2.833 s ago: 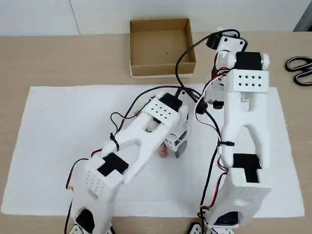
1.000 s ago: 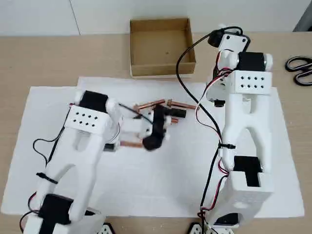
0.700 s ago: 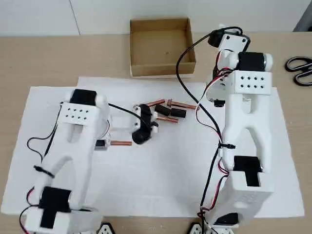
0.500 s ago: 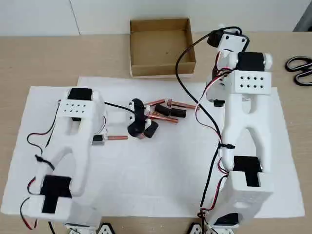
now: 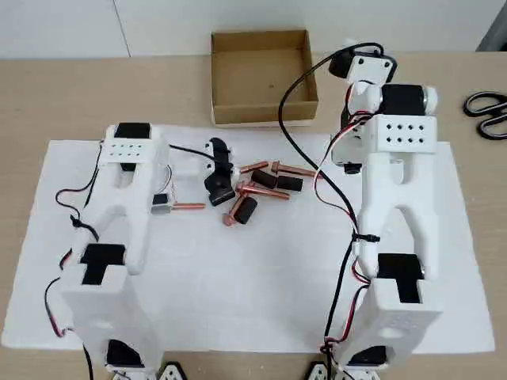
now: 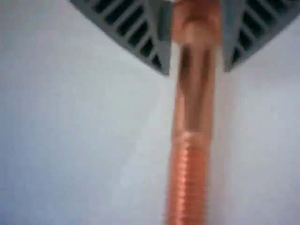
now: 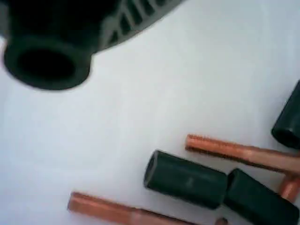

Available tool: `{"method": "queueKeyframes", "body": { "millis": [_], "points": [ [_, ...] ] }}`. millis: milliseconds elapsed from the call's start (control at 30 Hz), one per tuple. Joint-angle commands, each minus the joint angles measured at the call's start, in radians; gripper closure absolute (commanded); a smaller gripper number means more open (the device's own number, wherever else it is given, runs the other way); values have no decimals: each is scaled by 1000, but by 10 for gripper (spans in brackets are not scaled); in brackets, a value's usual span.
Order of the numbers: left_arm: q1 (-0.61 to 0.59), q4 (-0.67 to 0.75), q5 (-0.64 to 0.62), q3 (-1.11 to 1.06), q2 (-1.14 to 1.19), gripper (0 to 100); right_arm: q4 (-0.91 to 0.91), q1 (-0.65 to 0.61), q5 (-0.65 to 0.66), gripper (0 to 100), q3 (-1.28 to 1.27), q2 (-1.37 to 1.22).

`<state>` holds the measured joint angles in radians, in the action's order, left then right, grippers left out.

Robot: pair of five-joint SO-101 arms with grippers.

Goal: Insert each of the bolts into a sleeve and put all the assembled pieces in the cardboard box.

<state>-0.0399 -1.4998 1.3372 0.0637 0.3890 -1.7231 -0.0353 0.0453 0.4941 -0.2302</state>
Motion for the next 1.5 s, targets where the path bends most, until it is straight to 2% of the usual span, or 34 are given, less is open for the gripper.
{"method": "queueKeyframes", "body": {
  "millis": [0, 200, 267, 367, 433, 500, 567, 700, 767, 833, 1033, 1100, 1167, 1300, 1467],
  "points": [
    [-2, -46, 394, 117, 25, 914, -7, -2, 11, 995, 5, 44],
    [-6, -126, 382, 223, 46, 914, -5, -2, 11, 995, 5, 44],
    [-9, -160, 293, 289, 46, 914, -5, -2, 11, 995, 5, 44],
    [-5, -233, 41, 386, 46, 914, -5, -2, 11, 995, 5, 44],
    [-2, -250, -170, 443, 46, 914, -5, -2, 11, 995, 5, 44],
    [-2, -249, -436, 495, 46, 914, -5, -2, 11, 995, 5, 44],
    [-6, -250, -763, 536, 46, 914, -5, -2, 11, 995, 5, 44],
    [-35, -255, -1528, 530, 46, 911, -1, -2, 9, 995, 5, 44],
    [-55, -255, -1754, 486, 44, 911, -2, -2, 8, 995, 5, 44],
    [-57, -255, -1823, 430, 46, 912, -5, -1, 11, 995, 5, 50],
    [-23, -253, -1843, 232, 46, 918, -10, 1, 8, 995, 5, 51],
    [-12, -253, -1942, 194, 46, 957, -10, -1, 6, 995, 5, 51],
    [-5, -253, -2016, 185, 52, 994, -10, -2, 6, 995, 5, 51],
    [2, -253, -2117, 183, 48, 990, -10, -2, 6, 995, 5, 50],
    [5, -253, -2153, 183, 46, 989, -10, -2, 6, 995, 5, 45]
  ]
}}
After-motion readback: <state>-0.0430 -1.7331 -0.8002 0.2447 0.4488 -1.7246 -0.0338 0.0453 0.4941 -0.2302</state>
